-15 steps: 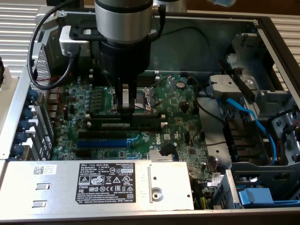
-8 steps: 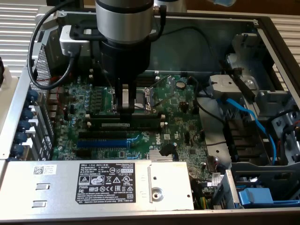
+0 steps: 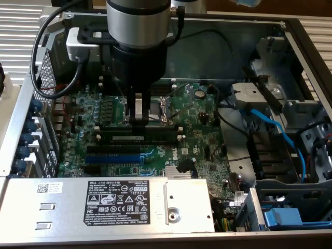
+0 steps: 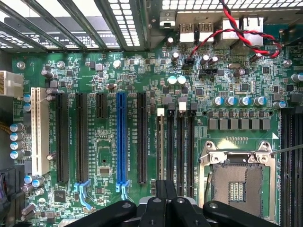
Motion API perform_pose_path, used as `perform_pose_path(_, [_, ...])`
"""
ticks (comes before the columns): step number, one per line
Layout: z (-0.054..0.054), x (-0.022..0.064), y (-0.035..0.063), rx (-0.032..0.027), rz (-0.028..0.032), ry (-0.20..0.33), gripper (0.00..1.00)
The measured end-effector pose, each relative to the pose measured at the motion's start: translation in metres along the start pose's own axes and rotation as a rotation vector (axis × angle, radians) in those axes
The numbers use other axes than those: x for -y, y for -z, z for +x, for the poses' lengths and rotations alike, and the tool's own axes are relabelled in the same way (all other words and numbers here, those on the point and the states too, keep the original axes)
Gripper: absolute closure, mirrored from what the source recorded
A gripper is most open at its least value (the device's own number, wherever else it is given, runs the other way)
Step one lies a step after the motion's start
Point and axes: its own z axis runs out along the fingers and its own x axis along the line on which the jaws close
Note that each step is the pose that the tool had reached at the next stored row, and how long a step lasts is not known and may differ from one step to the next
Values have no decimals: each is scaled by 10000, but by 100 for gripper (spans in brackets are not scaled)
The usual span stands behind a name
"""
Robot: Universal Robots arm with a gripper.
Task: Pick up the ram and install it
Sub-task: 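Press down the ram until it locks into place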
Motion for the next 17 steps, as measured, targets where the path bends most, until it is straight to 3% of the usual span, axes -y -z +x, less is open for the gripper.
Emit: perform_pose_path(17, [3,2,95,29,-8,1,89])
